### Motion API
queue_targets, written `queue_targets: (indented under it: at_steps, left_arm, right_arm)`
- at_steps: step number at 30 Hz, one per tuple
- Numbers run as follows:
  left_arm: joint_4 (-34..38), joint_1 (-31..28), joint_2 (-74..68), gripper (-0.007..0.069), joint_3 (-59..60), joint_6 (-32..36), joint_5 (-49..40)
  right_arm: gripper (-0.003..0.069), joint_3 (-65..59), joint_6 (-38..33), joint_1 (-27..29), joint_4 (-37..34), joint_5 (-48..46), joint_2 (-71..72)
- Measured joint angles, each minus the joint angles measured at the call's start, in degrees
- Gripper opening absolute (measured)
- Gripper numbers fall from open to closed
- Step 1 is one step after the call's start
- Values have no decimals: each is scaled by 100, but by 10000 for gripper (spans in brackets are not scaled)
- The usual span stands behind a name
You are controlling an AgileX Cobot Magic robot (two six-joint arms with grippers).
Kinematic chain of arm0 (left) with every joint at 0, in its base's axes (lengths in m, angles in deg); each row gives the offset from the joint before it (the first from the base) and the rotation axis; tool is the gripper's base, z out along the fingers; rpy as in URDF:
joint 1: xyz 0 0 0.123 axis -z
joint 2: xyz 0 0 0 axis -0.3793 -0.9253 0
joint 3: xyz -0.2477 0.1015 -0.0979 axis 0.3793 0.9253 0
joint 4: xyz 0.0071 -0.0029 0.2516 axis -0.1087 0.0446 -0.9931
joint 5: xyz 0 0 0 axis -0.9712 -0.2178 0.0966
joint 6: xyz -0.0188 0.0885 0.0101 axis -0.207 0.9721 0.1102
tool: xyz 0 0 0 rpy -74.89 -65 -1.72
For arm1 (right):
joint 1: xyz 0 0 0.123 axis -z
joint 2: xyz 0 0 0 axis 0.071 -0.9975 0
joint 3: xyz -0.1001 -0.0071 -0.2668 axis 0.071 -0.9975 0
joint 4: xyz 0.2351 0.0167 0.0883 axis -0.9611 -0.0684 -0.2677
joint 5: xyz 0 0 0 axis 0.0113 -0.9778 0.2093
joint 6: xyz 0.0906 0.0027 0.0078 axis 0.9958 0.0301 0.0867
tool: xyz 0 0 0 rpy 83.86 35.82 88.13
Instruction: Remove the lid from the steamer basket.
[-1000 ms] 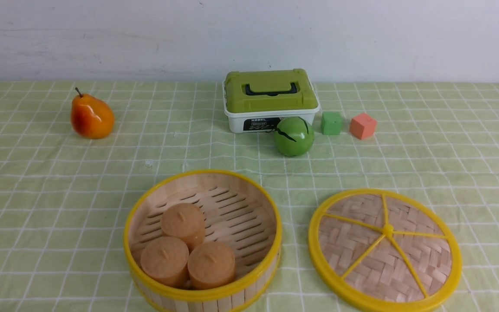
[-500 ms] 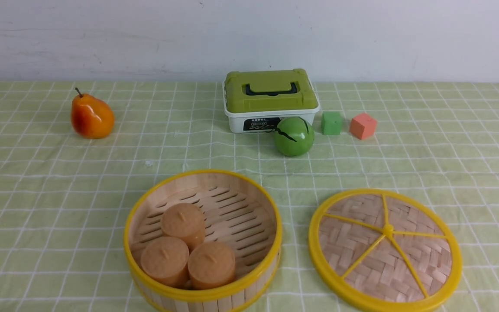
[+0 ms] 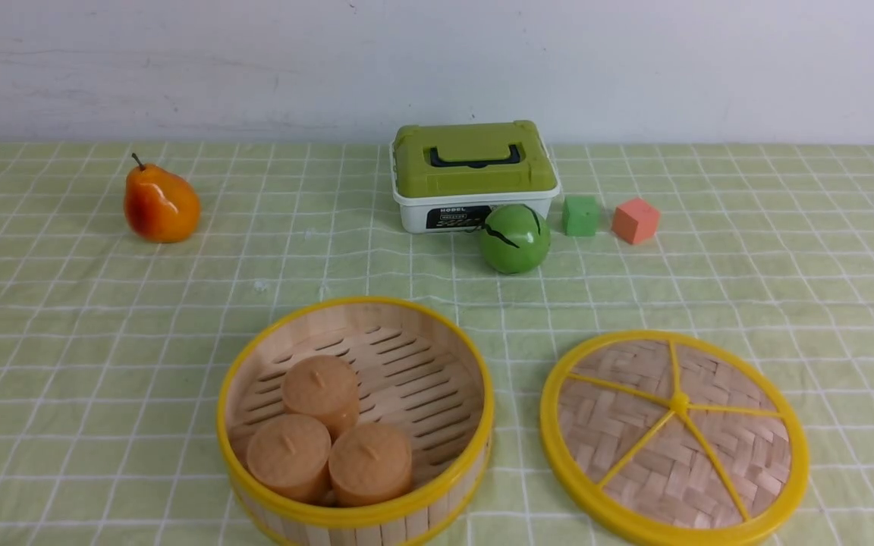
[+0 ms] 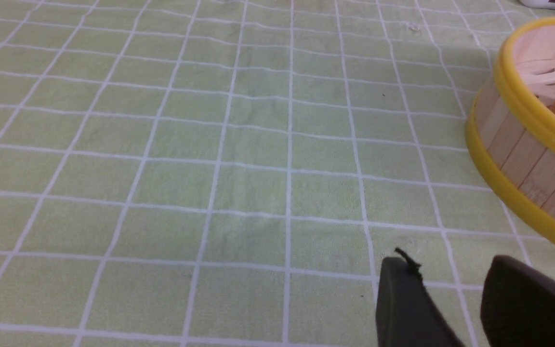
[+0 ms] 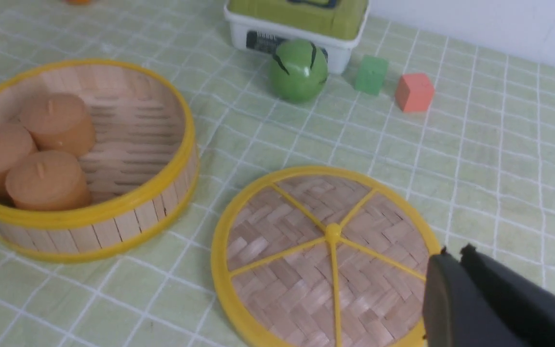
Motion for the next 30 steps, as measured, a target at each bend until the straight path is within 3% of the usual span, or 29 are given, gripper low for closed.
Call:
queue_targets:
  at_steps: [7, 14, 18, 23, 30]
  left_arm:
    - [0, 0, 0, 239, 0, 0, 0]
    - [0, 0, 0, 239, 0, 0, 2]
    - [0, 0, 0, 239, 0, 0, 2]
    - [0, 0, 0, 239, 0, 0, 2]
    - [0, 0, 0, 239, 0, 0, 2]
  right_arm:
    - [15, -1562, 86, 403, 246, 349, 1608]
    - [22, -2938, 1746, 1729, 1277, 868, 2464]
    - [25, -3439, 1956, 2060, 1334, 1512, 2464]
    - [30, -3489, 1973, 1959, 1357, 1776, 2464]
    - [36, -3489, 1973, 1668, 1357, 1456, 2464]
